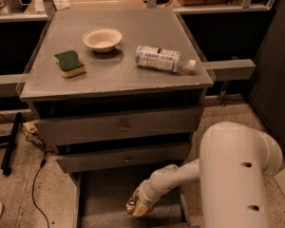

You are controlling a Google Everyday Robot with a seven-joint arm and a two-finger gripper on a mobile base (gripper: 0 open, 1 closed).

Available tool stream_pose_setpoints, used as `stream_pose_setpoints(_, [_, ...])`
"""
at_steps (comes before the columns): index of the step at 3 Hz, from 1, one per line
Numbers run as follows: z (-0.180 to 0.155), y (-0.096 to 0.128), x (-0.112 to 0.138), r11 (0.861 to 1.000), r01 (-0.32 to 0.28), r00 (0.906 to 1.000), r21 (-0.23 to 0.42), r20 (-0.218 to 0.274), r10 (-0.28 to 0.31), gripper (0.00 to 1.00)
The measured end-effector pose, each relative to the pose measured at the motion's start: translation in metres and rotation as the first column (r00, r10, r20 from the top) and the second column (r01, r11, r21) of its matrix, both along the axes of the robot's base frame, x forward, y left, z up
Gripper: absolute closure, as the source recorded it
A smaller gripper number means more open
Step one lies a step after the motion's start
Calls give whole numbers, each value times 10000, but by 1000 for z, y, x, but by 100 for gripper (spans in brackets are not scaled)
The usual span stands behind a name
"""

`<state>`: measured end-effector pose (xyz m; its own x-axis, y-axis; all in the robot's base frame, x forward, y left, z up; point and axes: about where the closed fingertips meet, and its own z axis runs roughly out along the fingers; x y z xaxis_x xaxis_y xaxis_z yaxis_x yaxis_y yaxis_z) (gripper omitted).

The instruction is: Pick orange can from bottom drawer and place on counter

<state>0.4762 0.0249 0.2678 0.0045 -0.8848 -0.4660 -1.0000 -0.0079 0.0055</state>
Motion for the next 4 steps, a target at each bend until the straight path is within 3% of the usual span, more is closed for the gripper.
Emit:
stream_pose_setpoints(1, [5,0,-1,10000,-15,10000,-7,38,15,100])
stream_pose_setpoints(2, [14,-6,7,9988,466,9984,-148,343,-460,100])
stream_pose_setpoints(3, [41,-15,16,9945,1021,9913,-221,851,-999,100])
stream_pose_setpoints(4, [71,-19,19,9925,1216,9834,-130,1376,-1186,100])
